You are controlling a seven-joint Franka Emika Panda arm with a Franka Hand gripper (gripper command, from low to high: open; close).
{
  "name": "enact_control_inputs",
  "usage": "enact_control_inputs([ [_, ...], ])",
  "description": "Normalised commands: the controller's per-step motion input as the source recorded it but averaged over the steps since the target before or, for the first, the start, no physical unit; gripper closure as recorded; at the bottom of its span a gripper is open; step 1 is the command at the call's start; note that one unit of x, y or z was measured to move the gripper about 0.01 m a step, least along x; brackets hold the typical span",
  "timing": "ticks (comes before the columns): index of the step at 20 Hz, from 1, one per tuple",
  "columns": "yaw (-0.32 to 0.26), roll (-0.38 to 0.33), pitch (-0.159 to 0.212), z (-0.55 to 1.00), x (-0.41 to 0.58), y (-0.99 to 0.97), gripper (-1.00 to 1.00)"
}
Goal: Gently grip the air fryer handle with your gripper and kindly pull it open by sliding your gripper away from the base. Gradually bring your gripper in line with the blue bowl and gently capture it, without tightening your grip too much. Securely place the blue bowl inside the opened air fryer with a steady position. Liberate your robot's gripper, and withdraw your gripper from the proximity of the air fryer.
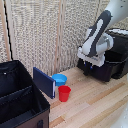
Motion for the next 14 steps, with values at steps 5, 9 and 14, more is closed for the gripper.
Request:
enact_control_inputs([
  [5, -0.021, 0.0, -0.004, -0.18, 0.0, 0.91, 1.0],
  [9, 0.001, 0.001, 0.012, -0.19, -0.008, 0.68, 1.0],
  [14, 0.01, -0.009, 0.018, -0.15, 0.0, 0.41, -1.0],
])
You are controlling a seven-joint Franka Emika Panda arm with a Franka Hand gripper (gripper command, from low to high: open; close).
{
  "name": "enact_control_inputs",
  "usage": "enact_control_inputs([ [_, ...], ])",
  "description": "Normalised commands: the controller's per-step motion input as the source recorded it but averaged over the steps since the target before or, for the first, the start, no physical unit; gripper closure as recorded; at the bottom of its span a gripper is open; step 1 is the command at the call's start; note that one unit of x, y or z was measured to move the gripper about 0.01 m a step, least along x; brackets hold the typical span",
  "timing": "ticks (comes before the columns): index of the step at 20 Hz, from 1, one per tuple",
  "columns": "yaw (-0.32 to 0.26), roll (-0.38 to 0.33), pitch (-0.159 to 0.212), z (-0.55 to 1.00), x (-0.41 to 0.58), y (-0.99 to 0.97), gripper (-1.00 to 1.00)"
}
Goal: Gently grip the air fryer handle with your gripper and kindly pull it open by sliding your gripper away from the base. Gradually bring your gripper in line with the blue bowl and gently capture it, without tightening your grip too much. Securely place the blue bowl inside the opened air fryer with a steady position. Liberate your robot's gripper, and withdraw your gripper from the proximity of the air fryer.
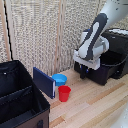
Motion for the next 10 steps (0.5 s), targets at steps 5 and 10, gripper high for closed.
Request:
enact_control_inputs([
  [5, -0.005, -0.032, 0.0, 0.0, 0.0, 0.17, -1.0],
  [10, -0.028, -0.007, 0.001, 0.39, 0.0, 0.16, -1.0],
])
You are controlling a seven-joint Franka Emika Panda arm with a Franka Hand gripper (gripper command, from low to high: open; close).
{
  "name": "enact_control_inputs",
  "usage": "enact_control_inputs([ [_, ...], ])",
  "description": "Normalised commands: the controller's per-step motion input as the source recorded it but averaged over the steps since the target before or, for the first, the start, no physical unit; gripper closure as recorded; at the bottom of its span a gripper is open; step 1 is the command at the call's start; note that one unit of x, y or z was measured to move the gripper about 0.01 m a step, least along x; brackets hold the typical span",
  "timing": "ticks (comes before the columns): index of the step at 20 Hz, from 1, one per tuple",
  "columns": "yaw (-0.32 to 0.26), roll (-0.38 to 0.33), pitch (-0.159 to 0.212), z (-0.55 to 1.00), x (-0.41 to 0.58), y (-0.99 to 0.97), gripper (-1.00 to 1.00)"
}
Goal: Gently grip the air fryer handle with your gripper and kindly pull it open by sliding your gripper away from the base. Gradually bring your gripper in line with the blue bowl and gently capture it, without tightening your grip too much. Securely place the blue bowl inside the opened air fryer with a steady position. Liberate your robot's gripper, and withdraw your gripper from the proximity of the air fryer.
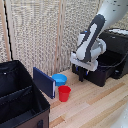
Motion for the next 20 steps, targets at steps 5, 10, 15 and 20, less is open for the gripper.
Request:
enact_control_inputs([
  [5, 0.01, -0.002, 0.0, 0.95, 0.0, 0.2, -1.0],
  [10, 0.073, 0.009, 0.015, 0.86, 0.143, 0.28, -1.0],
  [15, 0.159, 0.096, 0.112, 0.48, 0.271, 0.35, -1.0],
  [20, 0.168, 0.127, 0.166, 0.13, 0.36, 0.47, -1.0],
])
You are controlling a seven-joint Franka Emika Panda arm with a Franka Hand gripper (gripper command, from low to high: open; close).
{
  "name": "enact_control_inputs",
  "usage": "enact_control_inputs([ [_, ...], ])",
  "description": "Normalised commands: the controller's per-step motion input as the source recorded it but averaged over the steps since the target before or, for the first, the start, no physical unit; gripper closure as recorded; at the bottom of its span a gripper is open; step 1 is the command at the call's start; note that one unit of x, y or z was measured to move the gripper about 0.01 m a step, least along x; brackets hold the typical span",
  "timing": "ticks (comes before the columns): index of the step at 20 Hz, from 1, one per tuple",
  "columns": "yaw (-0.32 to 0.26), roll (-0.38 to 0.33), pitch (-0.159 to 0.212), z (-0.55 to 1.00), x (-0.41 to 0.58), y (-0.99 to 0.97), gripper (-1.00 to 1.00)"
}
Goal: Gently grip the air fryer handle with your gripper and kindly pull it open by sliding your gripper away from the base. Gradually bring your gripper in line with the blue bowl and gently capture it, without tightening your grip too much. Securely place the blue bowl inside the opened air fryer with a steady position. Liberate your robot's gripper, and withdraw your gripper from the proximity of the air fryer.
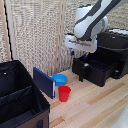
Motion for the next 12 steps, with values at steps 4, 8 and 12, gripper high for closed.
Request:
enact_control_inputs([
  [4, 0.157, 0.165, 0.142, 0.0, 0.353, 0.43, -1.0],
  [8, 0.136, 0.117, 0.108, -0.12, 0.356, 0.33, -1.0],
  [12, 0.054, -0.058, 0.091, -0.28, 0.281, 0.11, -1.0],
])
